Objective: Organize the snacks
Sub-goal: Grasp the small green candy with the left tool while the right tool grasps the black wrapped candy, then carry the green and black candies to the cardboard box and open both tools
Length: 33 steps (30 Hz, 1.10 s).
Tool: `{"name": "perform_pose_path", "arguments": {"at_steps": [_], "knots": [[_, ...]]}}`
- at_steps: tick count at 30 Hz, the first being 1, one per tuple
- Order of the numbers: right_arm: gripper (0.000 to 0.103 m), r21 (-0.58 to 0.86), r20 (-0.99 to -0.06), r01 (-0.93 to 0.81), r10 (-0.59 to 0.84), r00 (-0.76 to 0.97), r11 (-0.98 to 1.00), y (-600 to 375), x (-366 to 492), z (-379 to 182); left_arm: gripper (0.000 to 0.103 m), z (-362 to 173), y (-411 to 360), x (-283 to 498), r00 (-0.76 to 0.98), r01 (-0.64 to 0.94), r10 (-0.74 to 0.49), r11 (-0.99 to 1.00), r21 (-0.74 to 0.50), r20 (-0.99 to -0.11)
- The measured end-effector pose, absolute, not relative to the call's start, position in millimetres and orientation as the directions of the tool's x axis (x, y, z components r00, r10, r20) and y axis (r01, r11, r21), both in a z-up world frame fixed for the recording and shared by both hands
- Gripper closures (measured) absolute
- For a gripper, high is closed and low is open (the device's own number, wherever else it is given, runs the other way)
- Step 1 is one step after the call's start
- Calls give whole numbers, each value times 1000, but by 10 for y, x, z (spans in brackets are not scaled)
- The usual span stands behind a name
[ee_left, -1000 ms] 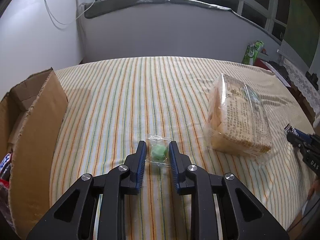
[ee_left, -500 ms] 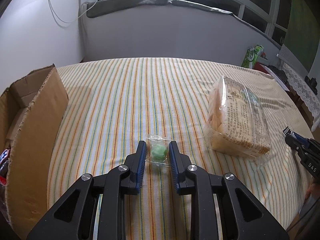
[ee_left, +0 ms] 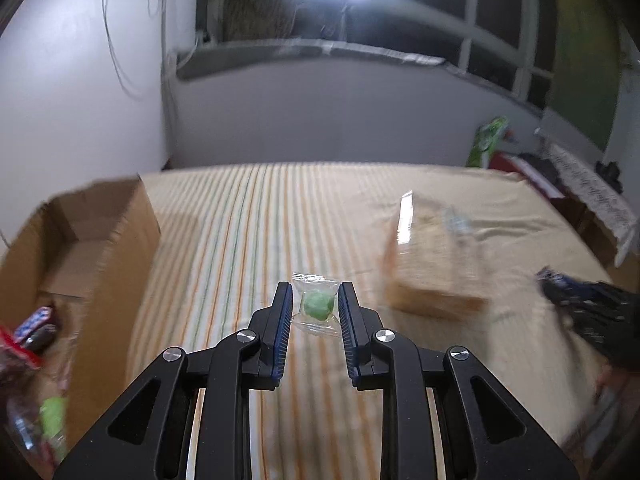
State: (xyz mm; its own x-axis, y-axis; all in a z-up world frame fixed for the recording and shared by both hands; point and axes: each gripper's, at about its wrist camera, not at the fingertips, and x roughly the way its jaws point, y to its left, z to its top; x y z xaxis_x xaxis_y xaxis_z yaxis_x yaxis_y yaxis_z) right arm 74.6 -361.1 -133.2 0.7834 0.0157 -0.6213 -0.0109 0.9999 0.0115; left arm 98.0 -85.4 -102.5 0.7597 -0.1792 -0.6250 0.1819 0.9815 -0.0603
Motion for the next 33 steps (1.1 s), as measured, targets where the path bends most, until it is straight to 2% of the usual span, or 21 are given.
{"name": "perform_pose_path", "arguments": {"at_steps": [4,10,17,26,33], "knots": [[76,10,-537,-4,9,843,1000,-3329,269,-877,82,-578,-846,467,828,224,-193,975,-6,-527],[76,-45,-423,-31,9,906,999,-2900,-230,-222,82,56,-641,-191,891,257,-243,966,-14,-383],[76,-101,-363,-61,21,932,993,-2536,-464,131,81,435,-314,-567,930,247,-249,968,-44,-271],[76,-112,-373,-92,44,927,990,-2457,-412,91,81,524,-291,-613,945,225,-232,973,-55,-233],[76,-109,-402,-116,63,913,987,-2401,-214,-13,81,429,-312,-501,939,224,-231,973,-58,-256]]}}
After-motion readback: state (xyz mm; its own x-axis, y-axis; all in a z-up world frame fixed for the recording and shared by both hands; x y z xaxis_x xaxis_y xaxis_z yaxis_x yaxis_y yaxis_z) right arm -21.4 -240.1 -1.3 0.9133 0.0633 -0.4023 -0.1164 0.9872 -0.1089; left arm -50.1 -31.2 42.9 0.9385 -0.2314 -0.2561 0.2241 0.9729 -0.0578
